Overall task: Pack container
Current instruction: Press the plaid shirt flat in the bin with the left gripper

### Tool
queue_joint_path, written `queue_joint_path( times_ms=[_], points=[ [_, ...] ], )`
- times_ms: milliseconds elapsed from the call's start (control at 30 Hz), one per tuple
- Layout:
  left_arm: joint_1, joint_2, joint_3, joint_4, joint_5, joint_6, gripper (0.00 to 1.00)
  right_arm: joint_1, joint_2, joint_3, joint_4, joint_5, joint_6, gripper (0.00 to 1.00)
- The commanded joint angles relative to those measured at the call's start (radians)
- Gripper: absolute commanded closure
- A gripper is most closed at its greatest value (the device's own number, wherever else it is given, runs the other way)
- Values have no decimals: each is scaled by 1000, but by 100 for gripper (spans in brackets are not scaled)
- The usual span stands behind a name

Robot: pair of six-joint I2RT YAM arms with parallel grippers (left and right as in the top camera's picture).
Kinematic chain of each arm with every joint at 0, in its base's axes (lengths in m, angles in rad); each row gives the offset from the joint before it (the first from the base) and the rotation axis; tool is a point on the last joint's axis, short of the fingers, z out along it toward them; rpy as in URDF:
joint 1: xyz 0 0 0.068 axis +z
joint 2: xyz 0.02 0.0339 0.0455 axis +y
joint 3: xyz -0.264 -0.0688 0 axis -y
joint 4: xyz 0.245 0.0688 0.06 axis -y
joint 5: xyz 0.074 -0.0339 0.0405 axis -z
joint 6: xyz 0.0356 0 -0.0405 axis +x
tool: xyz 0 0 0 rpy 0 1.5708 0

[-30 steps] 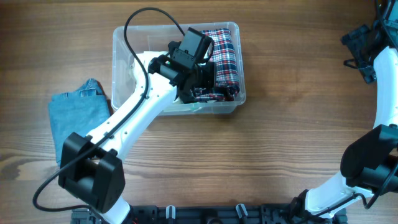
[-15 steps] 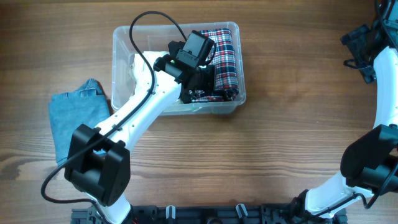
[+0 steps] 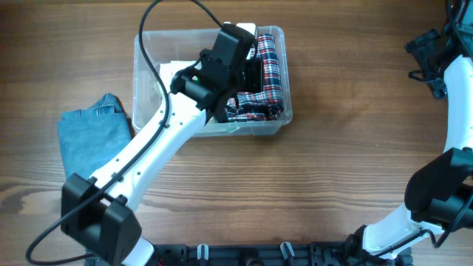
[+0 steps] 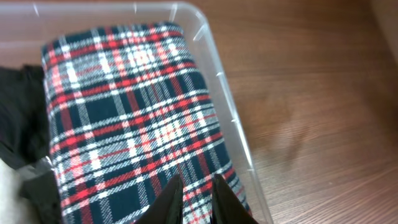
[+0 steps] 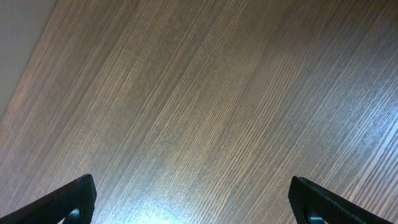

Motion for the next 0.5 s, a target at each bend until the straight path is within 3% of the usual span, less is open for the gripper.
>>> queue_joint_path(
  times_ms=[0, 300, 467],
  points=[
    [-4, 103, 5, 0, -3, -65, 84, 4, 16, -4, 3, -5, 9, 0],
    [-32, 255, 5, 52, 19, -62, 84, 4, 16, -4, 3, -5, 9, 0],
    [-32, 214, 5, 105, 8, -53, 84, 4, 16, -4, 3, -5, 9, 0]
  ],
)
